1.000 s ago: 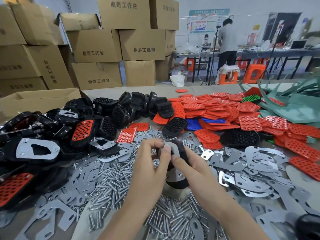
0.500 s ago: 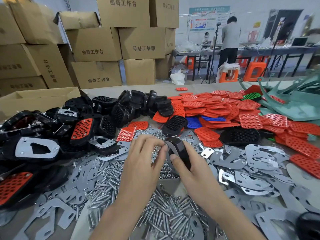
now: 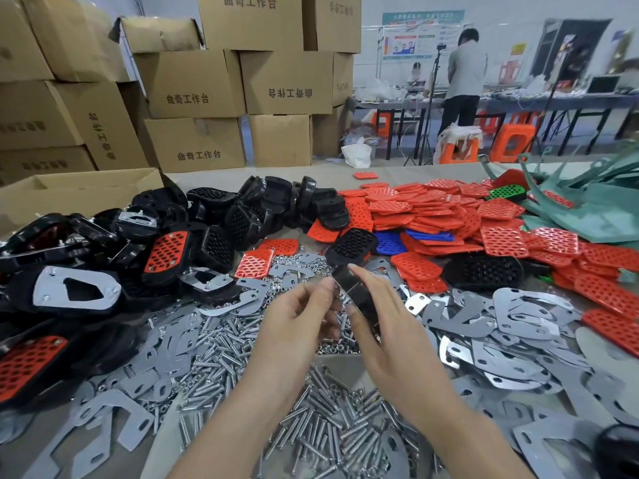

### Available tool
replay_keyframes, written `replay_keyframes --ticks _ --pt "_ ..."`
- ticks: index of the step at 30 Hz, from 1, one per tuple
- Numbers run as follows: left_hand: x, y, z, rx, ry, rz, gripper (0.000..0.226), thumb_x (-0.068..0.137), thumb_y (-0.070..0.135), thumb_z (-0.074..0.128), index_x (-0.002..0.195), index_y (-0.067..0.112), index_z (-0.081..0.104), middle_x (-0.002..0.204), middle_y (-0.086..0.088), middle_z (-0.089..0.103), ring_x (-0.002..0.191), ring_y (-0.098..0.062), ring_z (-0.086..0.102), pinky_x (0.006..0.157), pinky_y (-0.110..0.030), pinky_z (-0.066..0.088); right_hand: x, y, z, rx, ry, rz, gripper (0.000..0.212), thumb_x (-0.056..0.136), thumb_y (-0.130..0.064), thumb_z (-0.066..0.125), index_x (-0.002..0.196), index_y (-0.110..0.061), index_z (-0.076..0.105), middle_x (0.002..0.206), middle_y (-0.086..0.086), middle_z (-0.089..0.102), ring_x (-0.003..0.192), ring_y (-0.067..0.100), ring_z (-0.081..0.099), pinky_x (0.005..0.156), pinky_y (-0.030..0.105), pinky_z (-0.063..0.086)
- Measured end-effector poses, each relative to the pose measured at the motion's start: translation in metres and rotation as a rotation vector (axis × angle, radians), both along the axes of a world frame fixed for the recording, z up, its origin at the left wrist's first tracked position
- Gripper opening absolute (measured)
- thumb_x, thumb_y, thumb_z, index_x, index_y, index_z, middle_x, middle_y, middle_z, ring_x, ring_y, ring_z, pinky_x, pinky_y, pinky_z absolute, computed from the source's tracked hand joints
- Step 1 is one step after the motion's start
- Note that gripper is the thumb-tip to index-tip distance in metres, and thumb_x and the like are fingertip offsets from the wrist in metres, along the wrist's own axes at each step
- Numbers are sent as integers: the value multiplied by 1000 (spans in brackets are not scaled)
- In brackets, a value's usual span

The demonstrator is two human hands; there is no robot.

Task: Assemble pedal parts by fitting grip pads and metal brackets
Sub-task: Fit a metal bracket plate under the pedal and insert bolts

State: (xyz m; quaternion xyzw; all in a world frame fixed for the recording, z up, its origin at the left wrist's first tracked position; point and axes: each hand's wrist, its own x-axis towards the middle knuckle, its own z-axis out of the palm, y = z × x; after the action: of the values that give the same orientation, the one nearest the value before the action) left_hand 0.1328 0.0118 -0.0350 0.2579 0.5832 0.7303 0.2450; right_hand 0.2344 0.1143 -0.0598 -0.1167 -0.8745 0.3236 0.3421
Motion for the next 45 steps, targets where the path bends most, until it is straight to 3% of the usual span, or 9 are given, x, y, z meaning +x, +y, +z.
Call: replay_keyframes --ticks 3,10,15,22,27,31,35,39,45 --pt "-1 -5 -5 -182 466 162 20 100 40 56 87 28 66 68 11 62 59 -2 54 56 -15 42 1 0 0 -68 13 29 43 105 -43 41 147 -44 36 132 -39 47 114 -16 52 86 3 38" --pt "-6 -9 -8 -245 1138 304 8 98 27 56 100 20 59 93 12 55 87 -3 53 78 -14 42 6 1 5 -275 51 144 22 108 -24 52 118 -43 58 92 -20 65 81 1 58 70 12 42" --pt "2 -5 -5 -160 655 230 4 97 30 65 96 33 63 90 16 68 81 -1 63 68 -8 44 6 2 6 -211 14 87 36 108 -25 51 142 -37 51 121 -20 65 112 3 62 91 20 48" --pt "3 1 7 33 -136 -18 22 83 36 66 70 22 78 73 -1 67 63 -8 60 55 -22 51 7 0 9 23 -44 -19 48 108 -33 46 155 -34 36 152 -23 43 131 -5 48 98 5 38" --pt "2 -2 11 78 -329 -156 31 81 33 67 56 16 73 67 -2 61 56 -8 54 50 -20 48 5 -1 10 62 -86 -39 54 107 -23 50 158 -31 34 150 -28 36 134 -1 42 94 5 34" --pt "3 -2 8 70 -172 -45 24 88 29 65 72 14 73 68 -2 59 58 -10 54 55 -20 49 5 -2 9 47 -62 -36 52 107 -26 49 157 -32 36 151 -25 41 130 -4 45 92 2 36" --pt "6 -4 -3 -153 493 221 23 99 43 55 87 27 66 67 11 63 57 1 53 54 -11 40 6 -3 6 -60 7 12 45 107 -25 51 150 -37 42 133 -28 53 111 -12 53 85 3 38" --pt "3 -4 -9 -205 872 332 28 95 52 43 91 29 58 81 12 62 81 -5 59 68 -11 43 7 -2 5 -210 31 75 37 108 -26 51 143 -37 49 118 -24 62 107 -1 59 84 11 40" --pt "-8 -1 -15 -290 803 206 33 101 53 36 92 30 57 79 11 60 76 -6 56 64 -21 41 4 2 10 -323 67 65 21 108 -23 53 115 -42 59 87 -18 65 75 4 57 64 18 42"
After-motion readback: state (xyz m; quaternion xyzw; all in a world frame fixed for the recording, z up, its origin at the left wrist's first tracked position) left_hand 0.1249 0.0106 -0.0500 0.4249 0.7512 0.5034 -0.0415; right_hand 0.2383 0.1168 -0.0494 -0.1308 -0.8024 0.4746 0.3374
